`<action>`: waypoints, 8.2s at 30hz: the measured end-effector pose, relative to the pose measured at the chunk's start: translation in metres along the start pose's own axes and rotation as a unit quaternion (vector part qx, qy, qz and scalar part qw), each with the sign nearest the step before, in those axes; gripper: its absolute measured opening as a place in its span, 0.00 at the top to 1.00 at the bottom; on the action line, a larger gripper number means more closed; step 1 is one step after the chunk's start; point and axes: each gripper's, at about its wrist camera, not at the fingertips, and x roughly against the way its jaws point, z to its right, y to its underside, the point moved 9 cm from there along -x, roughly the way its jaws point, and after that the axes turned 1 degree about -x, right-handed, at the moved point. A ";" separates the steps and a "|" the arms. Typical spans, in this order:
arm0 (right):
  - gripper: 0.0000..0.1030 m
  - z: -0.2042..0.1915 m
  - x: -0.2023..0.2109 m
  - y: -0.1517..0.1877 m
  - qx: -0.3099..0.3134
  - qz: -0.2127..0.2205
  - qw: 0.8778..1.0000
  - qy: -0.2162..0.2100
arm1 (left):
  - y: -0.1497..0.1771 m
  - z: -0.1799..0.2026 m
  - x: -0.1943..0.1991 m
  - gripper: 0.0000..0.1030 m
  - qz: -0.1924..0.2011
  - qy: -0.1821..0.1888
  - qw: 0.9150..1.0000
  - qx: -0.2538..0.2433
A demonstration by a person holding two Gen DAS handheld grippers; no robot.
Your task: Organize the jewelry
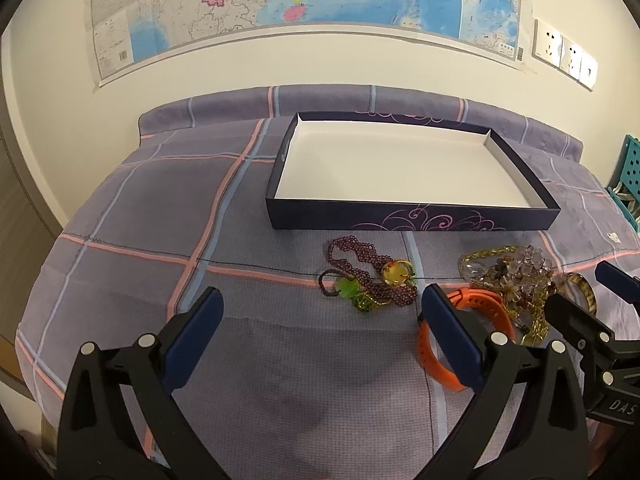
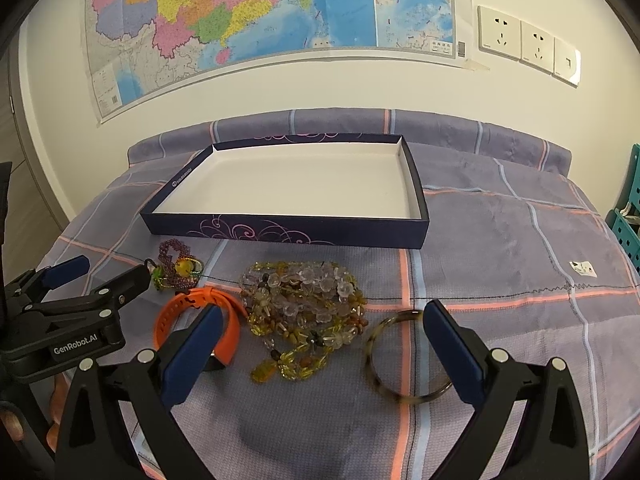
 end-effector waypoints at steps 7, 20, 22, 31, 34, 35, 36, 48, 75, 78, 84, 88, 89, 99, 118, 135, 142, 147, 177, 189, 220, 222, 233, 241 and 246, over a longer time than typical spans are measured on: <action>0.06 0.000 -0.002 0.002 -0.001 -0.002 1.000 -0.001 | 0.001 0.002 0.000 0.05 0.002 0.005 1.000 -0.004; 0.06 0.002 -0.005 0.004 -0.005 -0.007 1.000 -0.008 | 0.002 0.001 -0.003 0.05 -0.003 0.010 1.000 -0.004; 0.06 0.002 -0.005 0.004 -0.005 -0.007 1.000 -0.006 | 0.002 0.002 -0.004 0.05 -0.004 0.011 1.000 -0.005; 0.06 0.003 -0.005 0.004 -0.006 -0.007 1.000 -0.009 | 0.002 0.005 -0.004 0.05 -0.005 0.012 1.000 -0.008; 0.06 0.003 -0.005 0.004 -0.006 -0.007 1.000 -0.010 | 0.002 0.005 -0.005 0.05 -0.005 0.009 1.000 -0.008; 0.06 0.004 -0.005 0.004 -0.006 -0.007 1.000 -0.010 | 0.002 0.005 -0.005 0.05 -0.005 0.008 1.000 -0.009; 0.06 0.004 -0.005 0.004 -0.006 -0.008 1.000 -0.010 | 0.002 0.005 -0.005 0.05 -0.005 0.007 1.000 -0.009; 0.06 0.004 -0.004 0.004 -0.004 -0.008 1.000 -0.011 | 0.001 0.005 -0.002 0.05 -0.002 0.007 1.000 -0.013; 0.22 0.075 0.009 0.028 -0.036 -0.045 0.998 0.017 | 0.004 0.010 -0.002 0.05 0.002 0.055 0.997 -0.049; 0.31 0.086 0.002 0.035 -0.050 -0.061 0.997 0.017 | 0.009 0.018 -0.002 0.12 -0.008 0.081 0.995 -0.060; 0.45 0.086 -0.006 0.031 -0.039 -0.063 0.997 0.007 | 0.021 0.037 -0.009 0.39 -0.046 0.139 0.986 -0.077; 0.56 0.083 -0.012 0.028 -0.016 -0.069 0.997 0.015 | 0.027 0.052 -0.009 0.56 -0.065 0.177 0.978 -0.089; 0.60 0.083 -0.013 0.027 -0.012 -0.070 0.997 0.016 | 0.028 0.055 -0.009 0.61 -0.070 0.185 0.976 -0.090; 0.95 0.074 -0.021 0.022 0.023 -0.079 0.997 0.004 | 0.029 0.068 -0.021 0.87 -0.113 0.218 0.963 -0.106; 0.94 0.064 -0.001 -0.044 0.001 -0.018 0.997 -0.069 | -0.041 0.041 0.001 0.90 -0.067 0.252 0.962 -0.082; 0.94 0.043 -0.123 -0.147 0.010 -0.037 0.997 -0.063 | -0.152 0.026 -0.092 0.90 -0.044 0.217 0.974 -0.057; 0.93 0.043 -0.166 -0.154 0.002 -0.068 0.997 -0.045 | -0.160 0.027 -0.143 0.90 -0.074 0.198 0.976 -0.047; 0.94 0.049 -0.181 -0.156 -0.004 -0.082 0.996 -0.022 | -0.161 0.024 -0.166 0.91 -0.093 0.184 0.978 -0.043; 0.53 0.030 -0.042 -0.038 0.070 -0.068 0.989 -0.109 | -0.065 0.032 -0.034 0.62 -0.018 0.227 0.965 -0.130; 0.69 -0.008 -0.044 -0.009 0.169 -0.073 0.978 -0.100 | -0.021 0.031 -0.025 0.62 -0.045 0.235 0.965 -0.103; 0.93 -0.011 -0.037 -0.017 0.155 -0.067 0.976 -0.134 | -0.005 0.012 -0.016 0.60 -0.048 0.229 0.967 -0.099; 0.93 -0.003 -0.027 -0.022 0.130 -0.061 0.979 -0.148 | -0.004 0.016 -0.015 0.60 -0.046 0.231 0.966 -0.107; 0.93 0.004 0.034 -0.065 0.084 0.012 0.978 -0.189 | -0.013 0.038 -0.031 0.66 -0.057 0.237 0.959 -0.148; 0.93 0.004 0.021 -0.057 0.080 -0.005 0.979 -0.186 | -0.008 0.046 -0.044 0.79 -0.081 0.242 0.954 -0.156; 0.93 0.002 0.015 -0.055 0.074 -0.010 0.980 -0.186 | -0.010 0.046 -0.042 0.80 -0.073 0.231 0.958 -0.153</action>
